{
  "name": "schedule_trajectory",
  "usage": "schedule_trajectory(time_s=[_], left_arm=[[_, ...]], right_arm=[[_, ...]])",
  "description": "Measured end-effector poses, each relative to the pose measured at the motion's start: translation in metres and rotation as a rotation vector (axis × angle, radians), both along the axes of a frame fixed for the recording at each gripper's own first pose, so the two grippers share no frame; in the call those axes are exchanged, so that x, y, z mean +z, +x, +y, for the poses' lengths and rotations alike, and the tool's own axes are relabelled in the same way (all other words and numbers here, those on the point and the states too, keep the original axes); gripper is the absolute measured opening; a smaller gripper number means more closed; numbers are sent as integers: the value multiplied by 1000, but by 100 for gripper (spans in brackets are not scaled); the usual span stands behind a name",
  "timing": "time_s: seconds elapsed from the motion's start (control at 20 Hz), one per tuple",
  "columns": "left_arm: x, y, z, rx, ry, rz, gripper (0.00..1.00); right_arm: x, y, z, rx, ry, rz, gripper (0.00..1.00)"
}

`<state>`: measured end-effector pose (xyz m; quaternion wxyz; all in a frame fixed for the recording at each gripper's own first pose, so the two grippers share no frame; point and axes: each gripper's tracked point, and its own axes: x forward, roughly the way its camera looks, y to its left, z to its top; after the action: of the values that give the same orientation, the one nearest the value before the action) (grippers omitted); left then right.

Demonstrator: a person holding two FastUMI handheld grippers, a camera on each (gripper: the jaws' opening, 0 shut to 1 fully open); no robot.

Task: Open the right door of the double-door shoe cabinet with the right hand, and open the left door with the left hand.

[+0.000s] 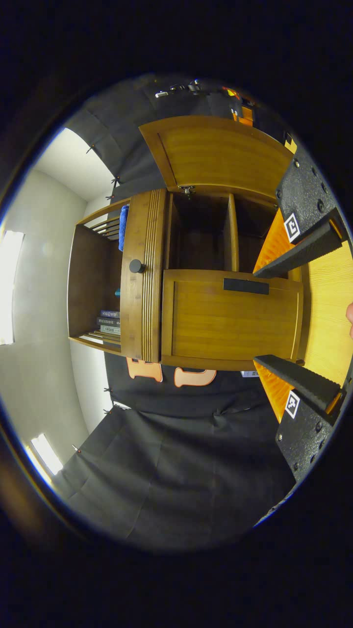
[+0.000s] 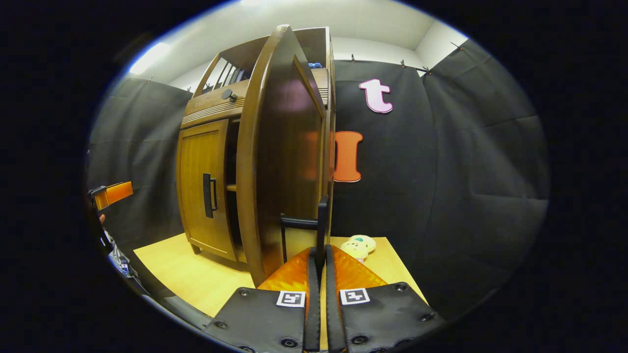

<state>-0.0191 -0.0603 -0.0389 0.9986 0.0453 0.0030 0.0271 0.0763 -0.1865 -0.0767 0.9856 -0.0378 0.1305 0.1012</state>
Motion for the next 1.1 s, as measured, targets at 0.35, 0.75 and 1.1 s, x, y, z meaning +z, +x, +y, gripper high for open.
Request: schedule_trajectory(time_s=[0.35,0.75,1.1], left_arm=[[-3,-3,-12,33,-19,-1,91],[-8,17,-44,-17,-44,12,92],[-35,100,-45,-84,23,48,92]], right_arm=[[2,11,-39,107,91,24,24],[6,-26,-45,118,102,32,19],[61,-92,-47,-138,35,-125,19]])
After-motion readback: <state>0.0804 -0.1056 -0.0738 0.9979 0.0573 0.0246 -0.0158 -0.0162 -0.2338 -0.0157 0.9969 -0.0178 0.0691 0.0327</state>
